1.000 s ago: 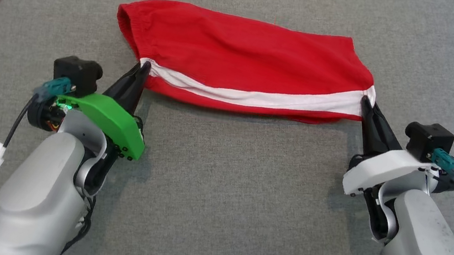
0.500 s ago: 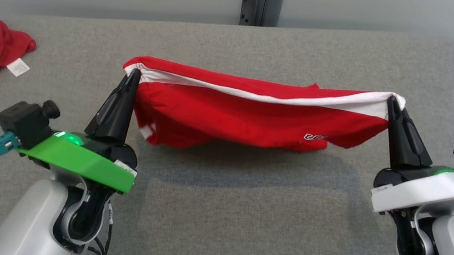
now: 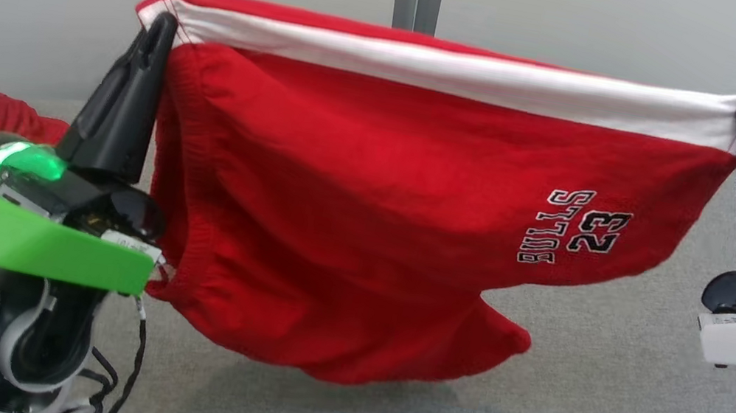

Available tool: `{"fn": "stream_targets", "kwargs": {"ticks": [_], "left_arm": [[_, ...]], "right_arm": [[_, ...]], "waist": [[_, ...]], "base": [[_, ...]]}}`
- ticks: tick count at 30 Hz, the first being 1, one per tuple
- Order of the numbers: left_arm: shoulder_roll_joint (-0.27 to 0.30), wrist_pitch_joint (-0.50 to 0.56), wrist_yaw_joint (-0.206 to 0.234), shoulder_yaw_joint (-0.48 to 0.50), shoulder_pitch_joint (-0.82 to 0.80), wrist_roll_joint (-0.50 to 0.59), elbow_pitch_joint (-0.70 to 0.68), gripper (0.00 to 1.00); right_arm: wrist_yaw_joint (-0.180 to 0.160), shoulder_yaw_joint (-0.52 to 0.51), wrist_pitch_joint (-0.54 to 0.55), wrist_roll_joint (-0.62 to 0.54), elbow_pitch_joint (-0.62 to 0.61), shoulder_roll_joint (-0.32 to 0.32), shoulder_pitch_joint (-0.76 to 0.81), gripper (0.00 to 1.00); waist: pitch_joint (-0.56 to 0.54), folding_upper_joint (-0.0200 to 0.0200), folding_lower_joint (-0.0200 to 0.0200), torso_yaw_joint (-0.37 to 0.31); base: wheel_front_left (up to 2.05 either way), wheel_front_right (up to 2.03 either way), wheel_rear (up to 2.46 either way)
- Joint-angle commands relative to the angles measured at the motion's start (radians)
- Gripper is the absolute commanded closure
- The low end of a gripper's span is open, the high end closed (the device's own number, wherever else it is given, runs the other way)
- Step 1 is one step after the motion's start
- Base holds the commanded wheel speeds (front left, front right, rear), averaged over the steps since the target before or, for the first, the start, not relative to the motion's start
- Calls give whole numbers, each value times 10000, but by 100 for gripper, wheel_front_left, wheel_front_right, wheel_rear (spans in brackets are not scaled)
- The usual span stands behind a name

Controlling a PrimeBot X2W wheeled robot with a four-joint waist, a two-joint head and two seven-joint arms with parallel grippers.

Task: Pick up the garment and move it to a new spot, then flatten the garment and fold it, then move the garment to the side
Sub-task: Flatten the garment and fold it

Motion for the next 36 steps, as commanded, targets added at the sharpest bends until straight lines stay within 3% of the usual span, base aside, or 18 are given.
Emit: {"fn": "stream_targets", "kwargs": {"ticks": [1,8,16,21,26,36], "left_arm": [[151,201,127,56,-255,-50,-18,100],[372,1271,270,-174,-1785,-124,1185,100],[553,1907,72,-525,-5768,993,4282,100],[447,903,-198,-381,-8583,1957,6140,100],[514,-304,-735,-304,-10127,2497,7811,100],[558,-1934,-1483,33,-9430,1831,9837,100]], "right_arm": [[1,-103,211,-88,-173,128,49,100],[1,-138,828,-524,447,251,-1154,100],[1,651,-4,-978,3695,566,-5268,100],[1,951,-1208,-1430,5778,1218,-8079,100],[1,1318,-2297,-1696,7318,1826,-9675,100],[1,2463,-3132,-1007,8856,2209,-9378,100]], "waist": [[102,0,1,34],[1107,0,1,72],[3239,0,1,-426],[4279,0,1,-955],[5321,0,1,-1302],[6976,0,1,-1222]], "base": [[0,0,0],[0,0,0],[0,0,0],[0,0,0],[0,0,0],[0,0,0]]}}
